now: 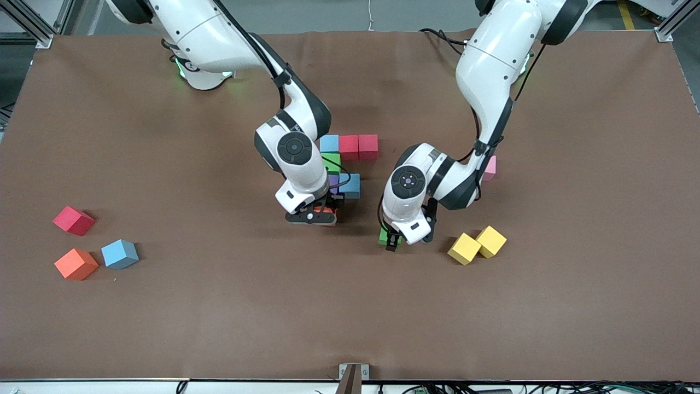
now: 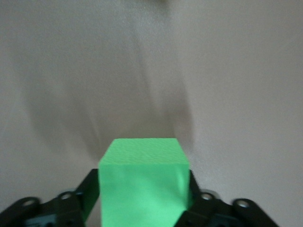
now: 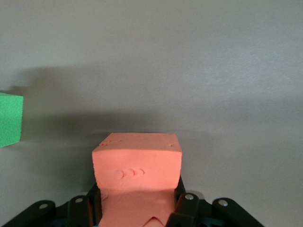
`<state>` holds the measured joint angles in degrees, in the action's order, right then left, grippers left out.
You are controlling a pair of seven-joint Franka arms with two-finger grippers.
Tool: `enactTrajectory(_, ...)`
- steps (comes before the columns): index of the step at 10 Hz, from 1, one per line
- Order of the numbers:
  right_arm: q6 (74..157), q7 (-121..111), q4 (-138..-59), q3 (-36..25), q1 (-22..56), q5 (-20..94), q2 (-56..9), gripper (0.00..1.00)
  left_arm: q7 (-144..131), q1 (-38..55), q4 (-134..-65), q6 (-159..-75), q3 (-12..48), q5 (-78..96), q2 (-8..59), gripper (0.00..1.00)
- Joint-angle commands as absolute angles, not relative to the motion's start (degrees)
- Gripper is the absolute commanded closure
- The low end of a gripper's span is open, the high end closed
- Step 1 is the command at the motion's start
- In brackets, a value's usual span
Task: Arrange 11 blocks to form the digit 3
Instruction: 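Place the orange cube at center with the right gripper while the left carries green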
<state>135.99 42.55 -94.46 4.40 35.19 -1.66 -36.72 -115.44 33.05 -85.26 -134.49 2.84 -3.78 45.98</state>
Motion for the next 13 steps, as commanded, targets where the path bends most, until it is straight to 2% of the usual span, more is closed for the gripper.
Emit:
enactTrajectory(1,137.72,42.80,-96.23,3.96,36.29,-2.55,-36.65,1.00,-118.46,33.75,-85.25,-135.09,2.72,-2.99,45.79,0.92)
enactTrajectory(2,139.55,42.80,-97.81,3.96,36.39,-2.55,-36.65,1.00,-120.30,33.84,-85.34,-134.65,2.72,-2.99,45.27,0.95)
enactTrajectory(5,140.36,42.71,-98.79,3.95,36.56,-3.33,-36.65,1.00,-125.14,34.53,-87.70,-130.72,2.72,-2.99,41.85,0.95)
enactTrajectory(10,140.19,42.63,-99.05,3.87,36.91,-3.43,-36.74,0.97,-134.37,39.02,-98.42,-128.94,2.72,-3.60,33.93,0.95)
enactTrajectory(12,140.27,42.63,-99.05,3.87,36.83,-3.69,-36.91,0.89,-136.66,39.90,-100.88,-129.63,2.81,-3.60,33.93,0.95)
enactTrajectory(13,140.19,42.63,-99.05,3.87,36.83,-3.69,-36.91,0.80,-136.76,40.16,-102.29,-130.51,2.81,-3.69,33.58,0.96)
